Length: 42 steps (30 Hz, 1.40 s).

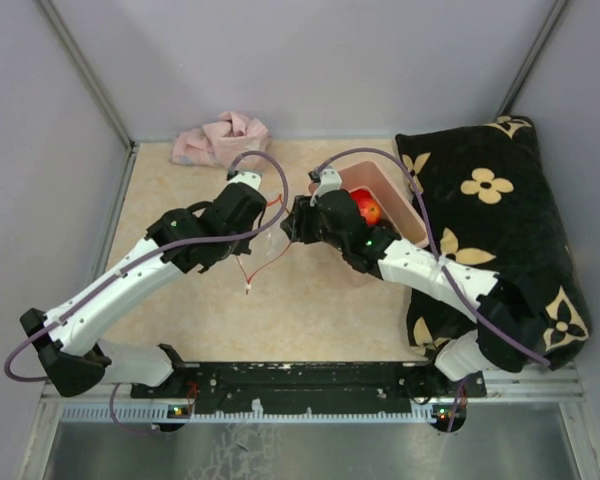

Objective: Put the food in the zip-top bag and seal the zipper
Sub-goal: Open the zipper of the food storage bag at the center of the board, then pick up the fake fruit from the bin.

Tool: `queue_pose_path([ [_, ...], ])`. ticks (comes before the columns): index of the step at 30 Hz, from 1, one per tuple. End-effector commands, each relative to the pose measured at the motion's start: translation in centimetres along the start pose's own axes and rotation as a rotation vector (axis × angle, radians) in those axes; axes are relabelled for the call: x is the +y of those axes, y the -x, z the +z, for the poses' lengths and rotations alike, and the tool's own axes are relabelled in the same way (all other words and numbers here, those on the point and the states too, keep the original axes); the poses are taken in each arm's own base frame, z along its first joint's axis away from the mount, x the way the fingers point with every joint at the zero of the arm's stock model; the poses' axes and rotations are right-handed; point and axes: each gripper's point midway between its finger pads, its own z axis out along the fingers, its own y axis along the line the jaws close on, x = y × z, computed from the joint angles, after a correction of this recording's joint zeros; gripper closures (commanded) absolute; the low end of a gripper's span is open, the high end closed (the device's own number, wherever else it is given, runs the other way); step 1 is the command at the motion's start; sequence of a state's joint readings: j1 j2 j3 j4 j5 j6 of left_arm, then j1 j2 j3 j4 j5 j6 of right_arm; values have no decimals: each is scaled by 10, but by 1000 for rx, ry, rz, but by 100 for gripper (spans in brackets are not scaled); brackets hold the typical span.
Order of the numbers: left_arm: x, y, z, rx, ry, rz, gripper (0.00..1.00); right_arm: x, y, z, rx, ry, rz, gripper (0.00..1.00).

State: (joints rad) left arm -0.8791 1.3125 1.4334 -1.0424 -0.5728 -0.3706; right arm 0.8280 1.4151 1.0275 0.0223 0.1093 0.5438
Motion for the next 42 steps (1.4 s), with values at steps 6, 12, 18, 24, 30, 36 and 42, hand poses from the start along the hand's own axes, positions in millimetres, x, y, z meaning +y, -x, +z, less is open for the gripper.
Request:
queue_pose_path([
  [6, -11, 0, -18, 6, -122, -47, 100, 4, 24, 42, -12, 20, -82, 63],
  [12, -10, -6, 2, 36, -33, -62, 100, 18, 24, 38, 18, 114, -132, 58],
  [18, -10, -8, 26, 55, 37, -54, 100, 31, 22, 8, 51, 199, -175, 46],
  [24, -11, -4, 42, 60, 33, -64, 100, 24, 20, -20, 30, 188, -172, 35],
  [30, -12, 0, 51, 63, 29, -62, 100, -6, 11, -36, 63, 108, -190, 32],
  [36, -12, 9, 52, 46, 23, -52, 100, -21, 42, -65, -10, 57, -255, 26],
  [42, -9, 22, 52, 23, 32, -8, 100, -105, 73, -78, -41, -291, -252, 16],
])
